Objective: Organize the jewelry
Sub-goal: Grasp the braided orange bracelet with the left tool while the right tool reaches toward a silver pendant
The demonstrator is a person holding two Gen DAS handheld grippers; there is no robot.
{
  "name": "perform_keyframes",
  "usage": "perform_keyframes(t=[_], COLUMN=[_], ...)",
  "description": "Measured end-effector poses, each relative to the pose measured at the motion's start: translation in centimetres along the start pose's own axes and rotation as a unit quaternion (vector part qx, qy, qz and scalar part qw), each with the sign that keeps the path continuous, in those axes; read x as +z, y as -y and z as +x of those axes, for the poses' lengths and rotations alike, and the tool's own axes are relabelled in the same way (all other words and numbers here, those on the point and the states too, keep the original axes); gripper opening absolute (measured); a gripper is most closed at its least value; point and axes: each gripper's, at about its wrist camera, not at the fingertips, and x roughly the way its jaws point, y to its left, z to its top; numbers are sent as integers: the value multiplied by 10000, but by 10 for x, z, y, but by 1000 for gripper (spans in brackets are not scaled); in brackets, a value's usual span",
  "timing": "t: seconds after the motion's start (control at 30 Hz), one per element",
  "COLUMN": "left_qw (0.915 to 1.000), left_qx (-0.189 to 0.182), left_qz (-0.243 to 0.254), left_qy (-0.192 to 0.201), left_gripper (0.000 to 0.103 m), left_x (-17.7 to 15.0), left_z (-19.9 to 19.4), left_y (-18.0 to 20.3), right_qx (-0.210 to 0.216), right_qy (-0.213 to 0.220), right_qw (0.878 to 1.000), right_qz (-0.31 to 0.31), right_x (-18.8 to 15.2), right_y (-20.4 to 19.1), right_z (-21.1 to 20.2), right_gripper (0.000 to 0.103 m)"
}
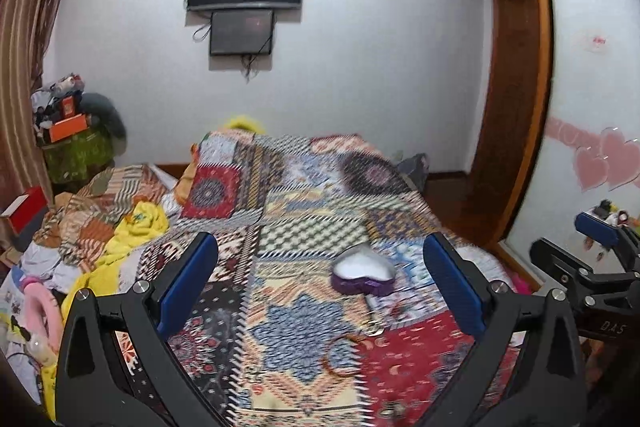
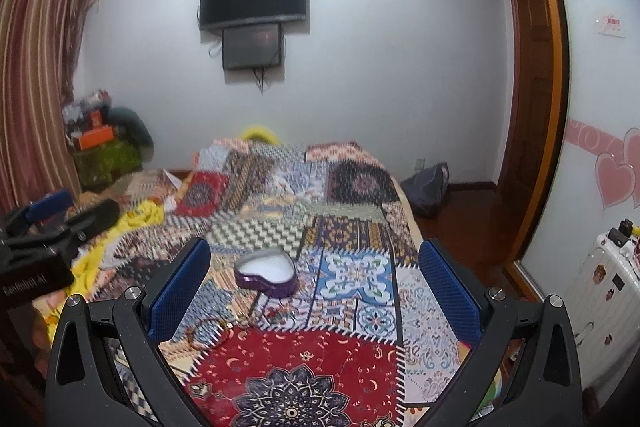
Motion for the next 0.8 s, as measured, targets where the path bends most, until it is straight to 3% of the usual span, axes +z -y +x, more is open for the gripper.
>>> perform_keyframes(t=[0.13,0.3,0.63,0.8], left_qw=[9994,9946,9781,9673], left_qx=[9,167,-329,-664], left_qz=[6,126,156,25], left_qy=[-348,-1015,-2049,-2446], left_gripper=[103,85,77,65], left_x=[-12,-35,-76,-88], left_z=[25,62,116,138], left_y=[-16,-26,-26,-21], right_qx=[111,300,750,874], right_qy=[-452,-971,-1840,-2254], right_qw=[9989,9948,9799,9699], right_qz=[-58,-113,-201,-304], right_x=[-12,-25,-51,-64], right_y=[-1,-4,-15,-16], right_z=[27,53,105,131], right_gripper=[103,103,83,61])
